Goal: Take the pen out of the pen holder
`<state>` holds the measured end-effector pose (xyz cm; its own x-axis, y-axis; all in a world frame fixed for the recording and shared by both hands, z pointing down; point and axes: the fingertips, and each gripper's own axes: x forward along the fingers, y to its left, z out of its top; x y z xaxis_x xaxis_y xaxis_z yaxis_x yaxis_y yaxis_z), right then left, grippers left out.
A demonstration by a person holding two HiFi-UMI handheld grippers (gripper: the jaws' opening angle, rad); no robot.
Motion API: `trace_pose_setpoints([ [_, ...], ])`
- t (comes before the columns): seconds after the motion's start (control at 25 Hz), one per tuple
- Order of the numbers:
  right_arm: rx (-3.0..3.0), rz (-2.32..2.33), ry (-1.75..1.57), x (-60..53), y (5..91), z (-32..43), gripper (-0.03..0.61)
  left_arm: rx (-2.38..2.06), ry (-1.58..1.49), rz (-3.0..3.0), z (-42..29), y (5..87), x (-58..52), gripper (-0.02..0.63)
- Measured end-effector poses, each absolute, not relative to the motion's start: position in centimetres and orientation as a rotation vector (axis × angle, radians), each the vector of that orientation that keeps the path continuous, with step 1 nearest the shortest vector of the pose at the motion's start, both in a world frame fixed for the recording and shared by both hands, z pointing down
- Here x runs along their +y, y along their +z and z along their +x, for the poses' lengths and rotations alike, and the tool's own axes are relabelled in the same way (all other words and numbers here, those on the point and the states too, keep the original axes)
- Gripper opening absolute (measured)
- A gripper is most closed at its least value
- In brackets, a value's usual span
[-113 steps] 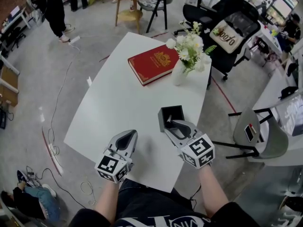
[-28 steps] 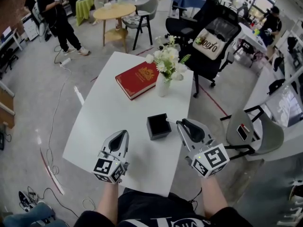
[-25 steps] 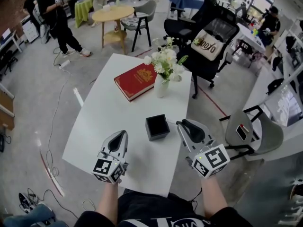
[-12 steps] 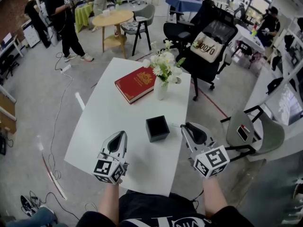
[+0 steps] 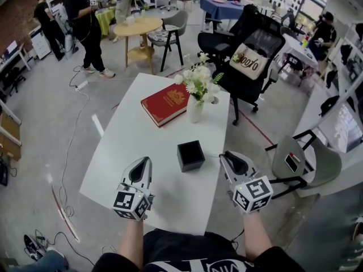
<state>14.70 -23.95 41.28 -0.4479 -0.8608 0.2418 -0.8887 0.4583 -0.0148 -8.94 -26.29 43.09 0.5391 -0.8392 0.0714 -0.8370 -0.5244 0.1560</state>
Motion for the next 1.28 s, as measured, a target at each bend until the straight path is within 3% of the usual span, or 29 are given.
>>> trace_pose_setpoints([
  [1.28, -2.499, 1.525, 0.245, -23.4, 42.5, 14.7, 0.074, -1.443, -0.017, 2.611, -9.1, 42.7, -26.3, -0.012],
])
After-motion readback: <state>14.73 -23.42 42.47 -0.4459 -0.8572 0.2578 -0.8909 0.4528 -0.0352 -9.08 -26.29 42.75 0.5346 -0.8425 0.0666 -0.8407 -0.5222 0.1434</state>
